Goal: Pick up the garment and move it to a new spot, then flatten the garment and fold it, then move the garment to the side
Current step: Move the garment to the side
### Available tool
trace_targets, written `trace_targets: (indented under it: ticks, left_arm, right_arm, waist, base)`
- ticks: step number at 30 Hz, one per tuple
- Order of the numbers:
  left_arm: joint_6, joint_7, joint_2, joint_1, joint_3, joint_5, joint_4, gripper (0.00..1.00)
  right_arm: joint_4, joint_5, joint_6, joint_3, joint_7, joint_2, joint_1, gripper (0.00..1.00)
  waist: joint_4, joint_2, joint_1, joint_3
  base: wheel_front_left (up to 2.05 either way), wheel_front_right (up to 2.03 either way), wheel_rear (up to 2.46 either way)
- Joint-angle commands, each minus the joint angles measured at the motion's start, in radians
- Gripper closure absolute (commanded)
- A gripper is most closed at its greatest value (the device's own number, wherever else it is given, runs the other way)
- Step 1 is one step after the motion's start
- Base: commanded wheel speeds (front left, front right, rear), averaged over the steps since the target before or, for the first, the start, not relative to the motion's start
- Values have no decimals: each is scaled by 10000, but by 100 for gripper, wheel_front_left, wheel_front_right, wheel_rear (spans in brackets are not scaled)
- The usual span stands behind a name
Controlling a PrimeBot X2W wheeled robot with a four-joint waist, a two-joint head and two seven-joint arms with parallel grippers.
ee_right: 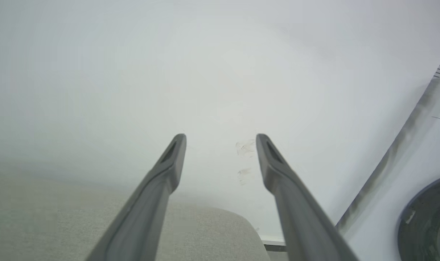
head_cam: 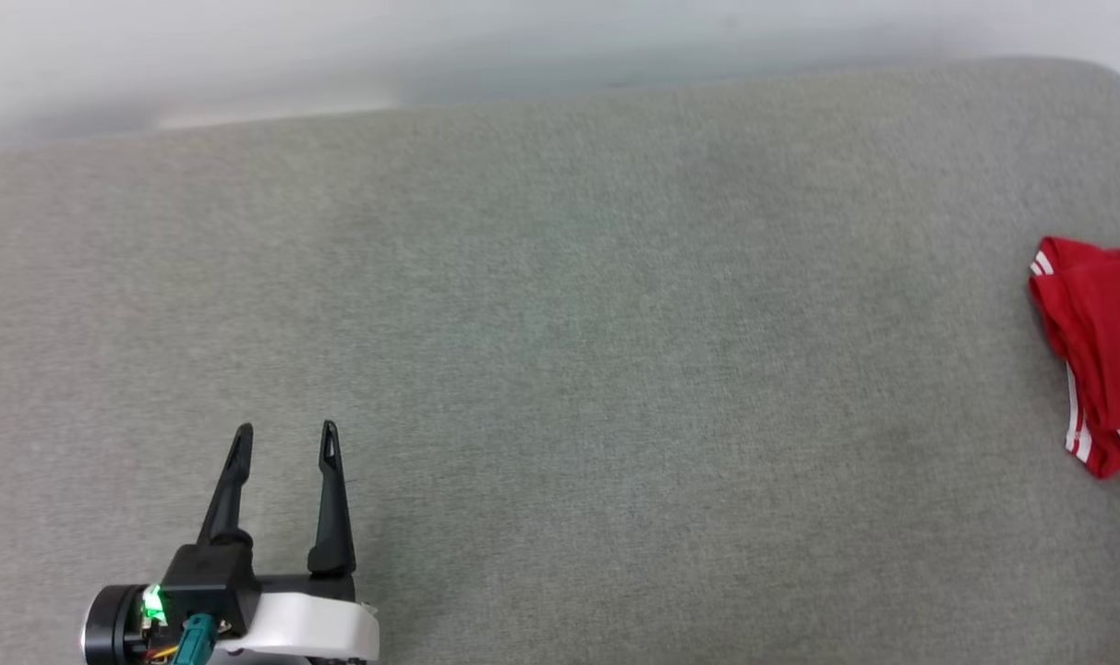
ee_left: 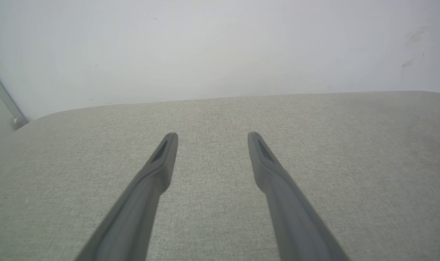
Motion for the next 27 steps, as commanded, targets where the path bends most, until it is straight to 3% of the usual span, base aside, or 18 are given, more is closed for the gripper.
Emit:
trace_targets:
  ticks: [1, 6, 13, 27]
  left_arm:
    - [43, -22, -21, 154, -16, -33, 31, 0]
    - [35, -22, -36, 380, -95, -61, 151, 0]
    - [25, -22, -51, 543, -176, -160, 343, 0]
    - [-82, -22, -61, 850, -78, -307, 625, 0]
  right_arm:
    - [-537, -151, -7, -42, -198, 504, 564, 0]
    - [-2044, -558, -9, 47, -428, 1851, 2184, 0]
    - [-3285, -703, -7, 308, -492, 3195, 4331, 0]
    - [-3721, -528, -7, 135, -497, 4207, 6823, 0]
  waist:
    - [341, 0, 0, -469]
    - [636, 0, 0, -973]
    - [1044, 0, 0, -1428]
    - [1349, 0, 0, -2037]
  base:
    - [0, 0, 0]
    - [0, 0, 0]
    - [0, 0, 0]
    - [0, 0, 0]
